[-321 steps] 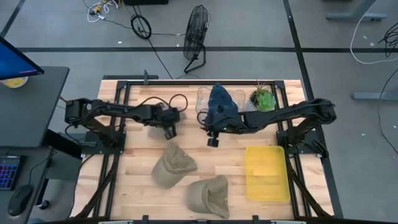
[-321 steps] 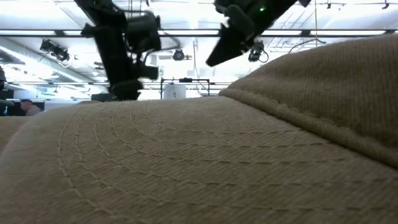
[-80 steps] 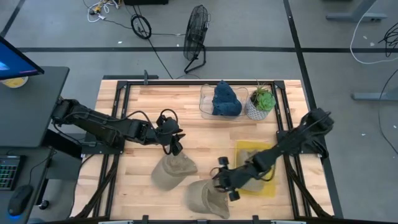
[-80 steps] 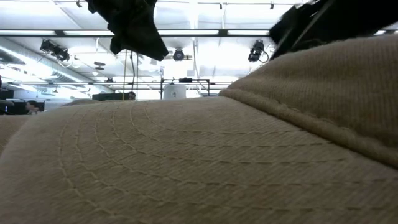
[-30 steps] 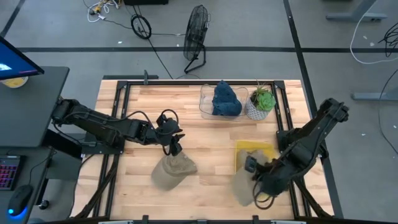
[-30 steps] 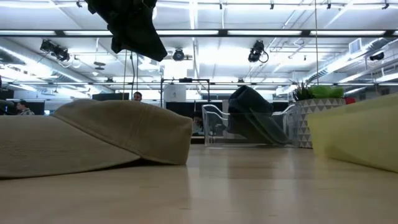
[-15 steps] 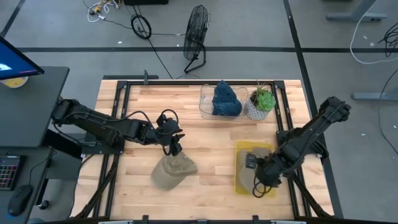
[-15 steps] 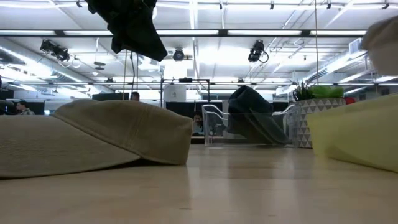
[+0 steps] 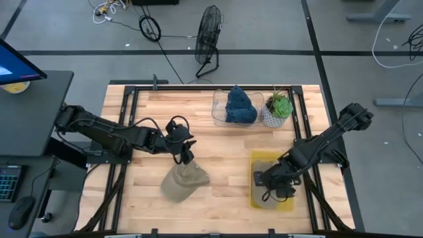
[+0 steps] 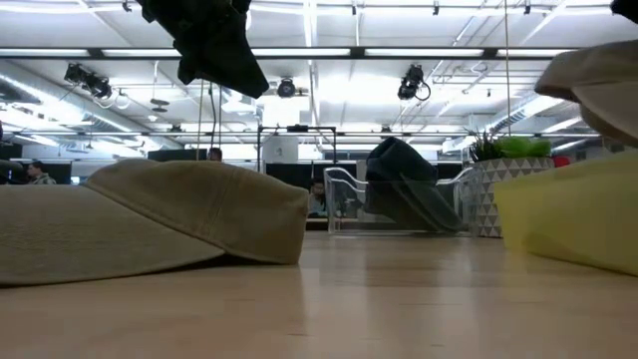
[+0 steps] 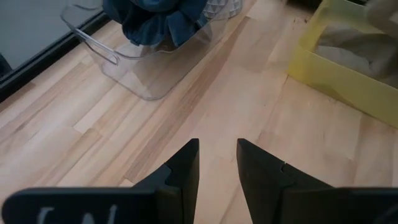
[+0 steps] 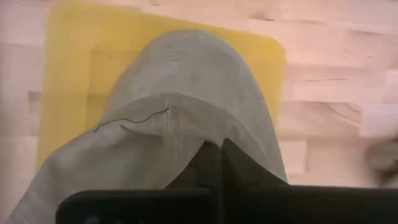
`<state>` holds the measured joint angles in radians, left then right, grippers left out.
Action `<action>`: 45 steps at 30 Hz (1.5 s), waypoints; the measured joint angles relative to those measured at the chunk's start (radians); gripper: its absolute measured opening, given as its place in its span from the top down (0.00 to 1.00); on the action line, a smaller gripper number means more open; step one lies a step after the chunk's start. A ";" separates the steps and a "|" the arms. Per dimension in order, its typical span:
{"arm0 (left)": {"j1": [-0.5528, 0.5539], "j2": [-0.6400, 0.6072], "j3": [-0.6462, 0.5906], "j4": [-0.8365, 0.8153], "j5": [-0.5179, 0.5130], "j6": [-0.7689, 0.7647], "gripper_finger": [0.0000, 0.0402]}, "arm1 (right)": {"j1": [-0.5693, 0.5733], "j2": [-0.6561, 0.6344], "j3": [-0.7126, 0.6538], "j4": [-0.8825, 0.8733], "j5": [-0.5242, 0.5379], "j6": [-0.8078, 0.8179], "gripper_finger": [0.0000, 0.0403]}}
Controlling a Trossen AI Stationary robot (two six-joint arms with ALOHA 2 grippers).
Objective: Pick & Place hat
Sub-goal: Put the bottom brown cap into the yellow bin
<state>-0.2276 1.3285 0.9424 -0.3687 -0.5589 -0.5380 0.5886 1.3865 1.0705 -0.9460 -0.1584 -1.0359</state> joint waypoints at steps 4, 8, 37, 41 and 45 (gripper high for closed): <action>0.000 0.000 0.000 0.001 -0.010 0.000 0.73 | -0.001 0.016 -0.044 0.024 -0.027 0.008 0.99; 0.000 0.000 0.000 0.001 -0.010 0.000 0.73 | -0.002 0.018 -0.135 0.123 -0.018 0.073 0.95; 0.000 0.000 0.000 0.002 -0.010 0.000 0.73 | -0.005 0.019 -0.172 0.366 0.020 0.623 0.84; 0.000 0.000 0.000 0.002 -0.009 0.000 0.73 | -0.006 0.019 -0.172 0.433 0.045 0.712 0.80; 0.000 0.000 0.000 0.002 -0.009 0.000 0.73 | -0.006 0.019 -0.172 0.426 0.046 0.740 0.75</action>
<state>-0.2276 1.3285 0.9424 -0.3668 -0.5682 -0.5377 0.5831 1.4052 0.8986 -0.5204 -0.1123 -0.2958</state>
